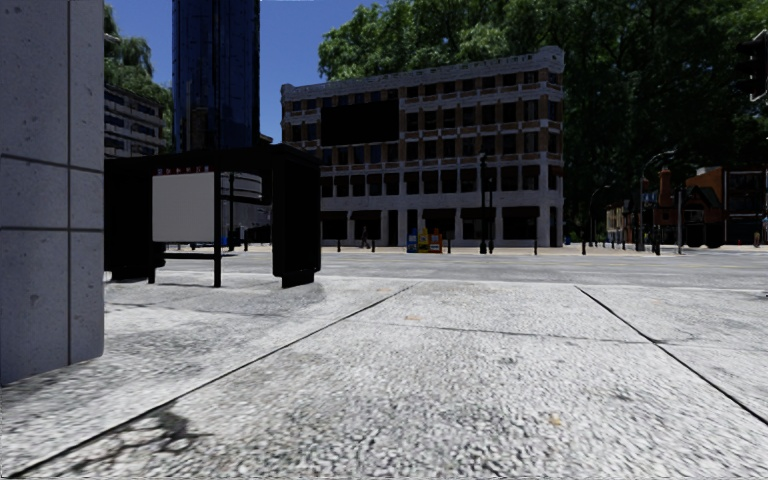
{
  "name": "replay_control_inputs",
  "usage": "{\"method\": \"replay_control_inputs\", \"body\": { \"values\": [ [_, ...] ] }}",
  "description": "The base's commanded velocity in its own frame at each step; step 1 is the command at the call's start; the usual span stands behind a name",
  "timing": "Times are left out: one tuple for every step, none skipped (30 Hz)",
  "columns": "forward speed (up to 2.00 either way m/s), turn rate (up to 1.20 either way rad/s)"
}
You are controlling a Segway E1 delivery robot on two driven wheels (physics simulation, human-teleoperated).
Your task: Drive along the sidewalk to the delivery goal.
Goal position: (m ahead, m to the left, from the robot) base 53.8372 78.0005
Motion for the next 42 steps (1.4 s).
{"method": "replay_control_inputs", "body": {
  "values": [
    [2.0,0.48],
    [2.0,0.49],
    [2.0,0.49],
    [2.0,0.5],
    [2.0,0.54],
    [2.0,0.57],
    [2.0,0.58],
    [2.0,0.58],
    [2.0,0.58],
    [2.0,0.58],
    [2.0,0.58],
    [2.0,0.58],
    [2.0,0.58],
    [2.0,0.58],
    [2.0,0.58],
    [2.0,0.58],
    [2.0,0.58],
    [2.0,0.58],
    [2.0,0.55],
    [2.0,0.45],
    [2.0,0.41],
    [2.0,0.41],
    [2.0,0.41],
    [2.0,0.41],
    [2.0,0.41],
    [2.0,0.41],
    [2.0,0.41],
    [2.0,0.41],
    [2.0,0.41],
    [2.0,0.41],
    [2.0,0.41],
    [2.0,0.41],
    [2.0,0.41],
    [2.0,0.41],
    [2.0,0.41],
    [2.0,0.41],
    [2.0,0.41],
    [2.0,0.41],
    [2.0,0.41],
    [2.0,0.41],
    [2.0,0.41],
    [2.0,0.41]
  ]
}}
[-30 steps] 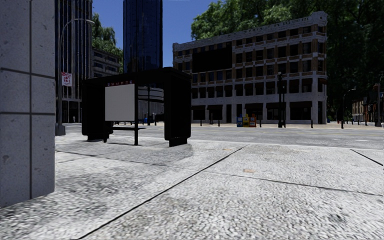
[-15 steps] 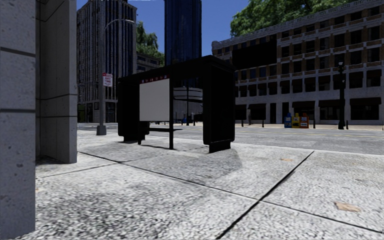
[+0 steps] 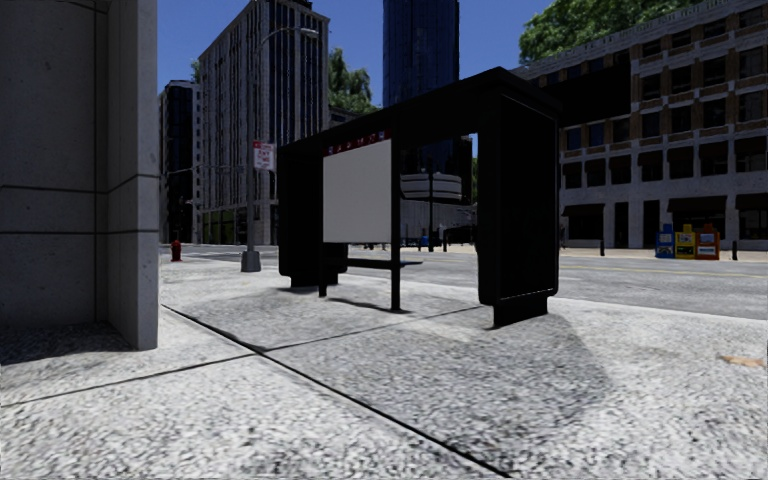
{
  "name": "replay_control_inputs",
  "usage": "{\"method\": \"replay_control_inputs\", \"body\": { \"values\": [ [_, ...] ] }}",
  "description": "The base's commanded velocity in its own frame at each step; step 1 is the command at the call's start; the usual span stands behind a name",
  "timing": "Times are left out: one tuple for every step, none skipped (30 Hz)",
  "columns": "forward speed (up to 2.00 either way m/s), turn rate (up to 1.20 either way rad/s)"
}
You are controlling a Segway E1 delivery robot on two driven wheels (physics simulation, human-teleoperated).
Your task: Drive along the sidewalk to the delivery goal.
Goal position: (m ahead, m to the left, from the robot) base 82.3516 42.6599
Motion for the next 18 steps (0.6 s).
{"method": "replay_control_inputs", "body": {
  "values": [
    [2.0,0.41],
    [2.0,0.41],
    [2.0,0.41],
    [2.0,0.41],
    [2.0,0.41],
    [2.0,0.42],
    [2.0,0.42],
    [2.0,0.43],
    [2.0,0.43],
    [2.0,0.43],
    [2.0,0.43],
    [2.0,0.43],
    [2.0,0.43],
    [2.0,0.43],
    [2.0,0.43],
    [2.0,0.43],
    [2.0,0.43],
    [2.0,0.43]
  ]
}}
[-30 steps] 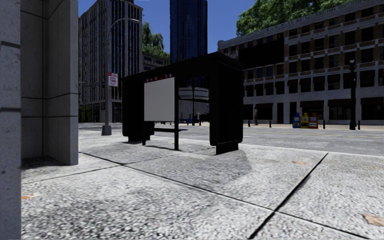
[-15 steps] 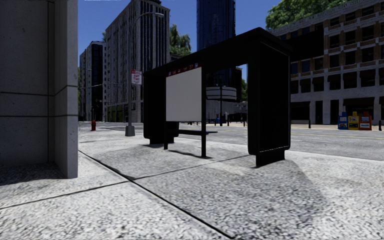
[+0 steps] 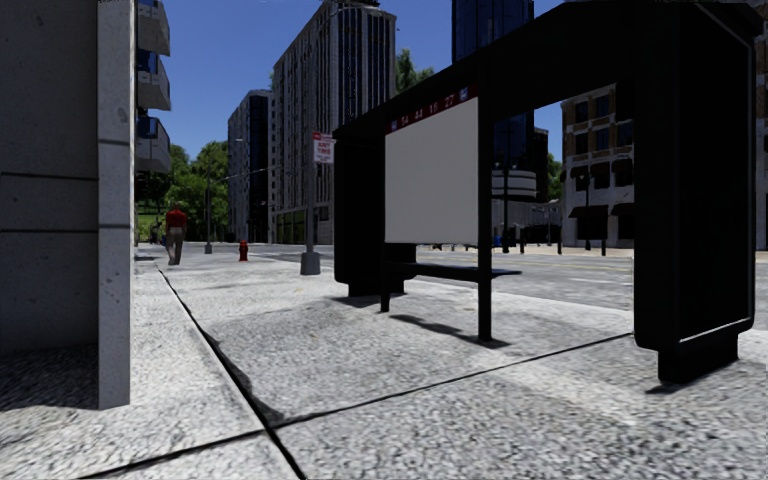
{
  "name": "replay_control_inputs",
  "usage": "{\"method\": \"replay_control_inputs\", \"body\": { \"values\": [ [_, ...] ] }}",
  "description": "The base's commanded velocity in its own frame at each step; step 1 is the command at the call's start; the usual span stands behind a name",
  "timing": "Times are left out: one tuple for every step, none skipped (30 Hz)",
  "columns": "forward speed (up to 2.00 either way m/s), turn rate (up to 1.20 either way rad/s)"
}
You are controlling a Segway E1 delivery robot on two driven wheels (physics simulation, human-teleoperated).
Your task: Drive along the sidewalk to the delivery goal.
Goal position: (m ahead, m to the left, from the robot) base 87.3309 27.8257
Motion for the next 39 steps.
{"method": "replay_control_inputs", "body": {
  "values": [
    [2.0,0.43],
    [2.0,0.43],
    [2.0,0.43],
    [2.0,0.43],
    [2.0,0.43],
    [2.0,0.43],
    [2.0,0.43],
    [2.0,0.43],
    [2.0,0.43],
    [2.0,0.43],
    [2.0,0.43],
    [2.0,0.43],
    [2.0,0.43],
    [2.0,0.43],
    [2.0,0.43],
    [2.0,0.43],
    [2.0,0.43],
    [2.0,0.43],
    [2.0,0.43],
    [2.0,0.43],
    [2.0,0.43],
    [2.0,0.43],
    [2.0,0.43],
    [2.0,0.43],
    [2.0,0.43],
    [2.0,0.43],
    [2.0,0.43],
    [2.0,0.43],
    [2.0,0.43],
    [2.0,0.43],
    [2.0,0.43],
    [2.0,0.43],
    [2.0,0.43],
    [2.0,0.43],
    [2.0,0.43],
    [2.0,0.43],
    [2.0,0.43],
    [2.0,0.43],
    [2.0,0.43]
  ]
}}
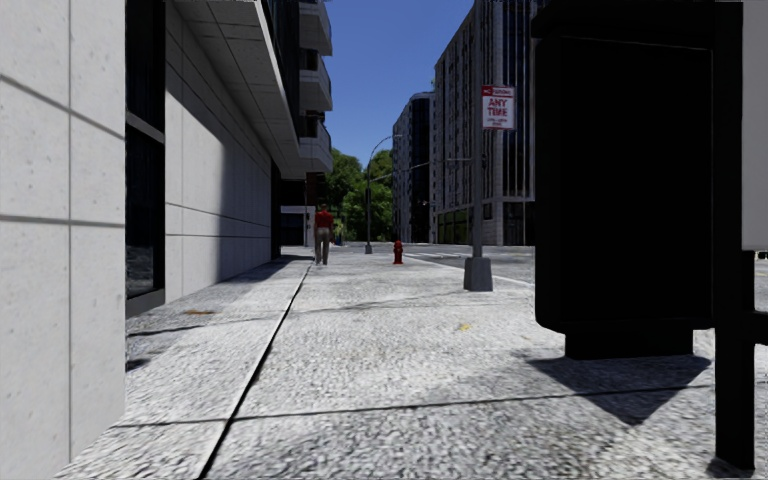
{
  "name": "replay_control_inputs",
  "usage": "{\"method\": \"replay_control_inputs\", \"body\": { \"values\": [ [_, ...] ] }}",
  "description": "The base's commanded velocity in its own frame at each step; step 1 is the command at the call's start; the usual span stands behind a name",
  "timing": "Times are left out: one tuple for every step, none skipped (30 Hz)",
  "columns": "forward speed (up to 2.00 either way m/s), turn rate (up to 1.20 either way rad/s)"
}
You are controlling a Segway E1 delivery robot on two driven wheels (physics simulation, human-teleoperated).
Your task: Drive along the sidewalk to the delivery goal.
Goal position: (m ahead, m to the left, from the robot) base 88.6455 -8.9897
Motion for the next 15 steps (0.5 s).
{"method": "replay_control_inputs", "body": {
  "values": [
    [2.0,0.43],
    [2.0,0.43],
    [2.0,0.43],
    [2.0,0.43],
    [2.0,0.43],
    [2.0,0.43],
    [2.0,0.43],
    [2.0,0.43],
    [2.0,0.43],
    [2.0,0.43],
    [2.0,0.43],
    [2.0,0.43],
    [2.0,0.43],
    [2.0,0.43],
    [2.0,0.39]
  ]
}}
